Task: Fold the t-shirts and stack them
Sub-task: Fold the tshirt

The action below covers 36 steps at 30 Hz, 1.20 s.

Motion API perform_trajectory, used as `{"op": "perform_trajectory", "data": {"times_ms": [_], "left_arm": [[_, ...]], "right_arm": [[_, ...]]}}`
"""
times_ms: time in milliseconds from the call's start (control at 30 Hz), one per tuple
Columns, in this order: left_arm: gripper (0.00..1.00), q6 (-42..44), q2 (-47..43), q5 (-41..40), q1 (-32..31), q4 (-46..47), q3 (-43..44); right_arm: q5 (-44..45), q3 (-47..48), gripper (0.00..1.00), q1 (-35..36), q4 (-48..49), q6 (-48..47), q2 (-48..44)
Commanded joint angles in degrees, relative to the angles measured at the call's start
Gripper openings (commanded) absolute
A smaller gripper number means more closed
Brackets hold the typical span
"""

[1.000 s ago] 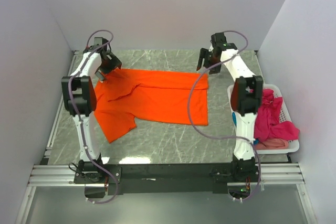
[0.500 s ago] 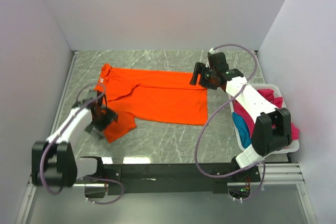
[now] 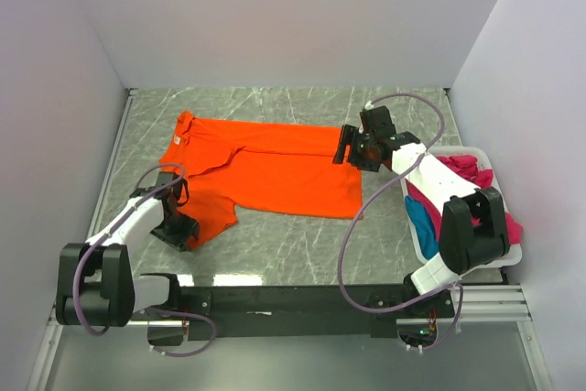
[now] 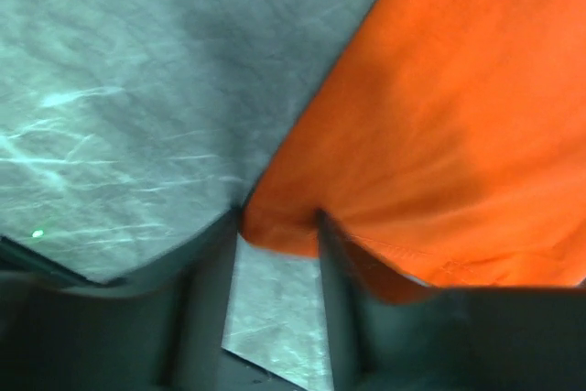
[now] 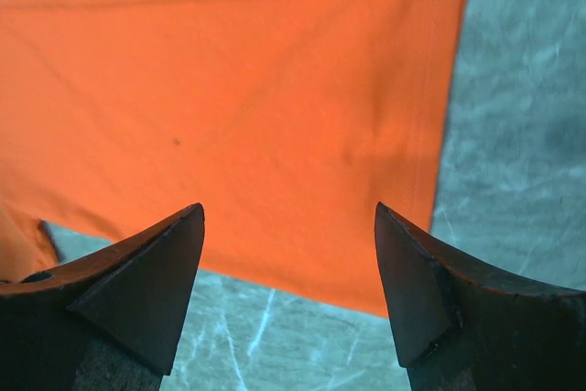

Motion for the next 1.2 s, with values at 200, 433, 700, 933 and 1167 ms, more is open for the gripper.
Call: {"op": "perform_trajectory", "data": {"times_ms": [200,433,700,933,1167], "left_arm": [[0.01,1.6,2.7,1.9,-0.2,5.4,-0.4],[0.01,2.5,-1.8,2.8,-0.2,3.5,1.0],[0.01,4.2,-4.4,6.9,-0.2,5.8,1.9],[0.01,5.5,-4.5,6.3,-0.1,6.4,4.2],[0.01,6.4,-6.0,7.7,-0.1,7.3,5.5]], "right_arm": [[4.7,-9.8,0.8,2.6,-3.2,4.3,-6.4],[9.7,-15.7,0.77,7.8,-6.2,11.2,-7.5],[11.4,-19.4,0.7,7.8,-4.0,13.1,-6.2],[11.8,-18.8,0.62,7.8,-2.2,12.7,-3.1],[11.8,-18.5,0.51,7.8,-1.1,13.3,-1.0]]}}
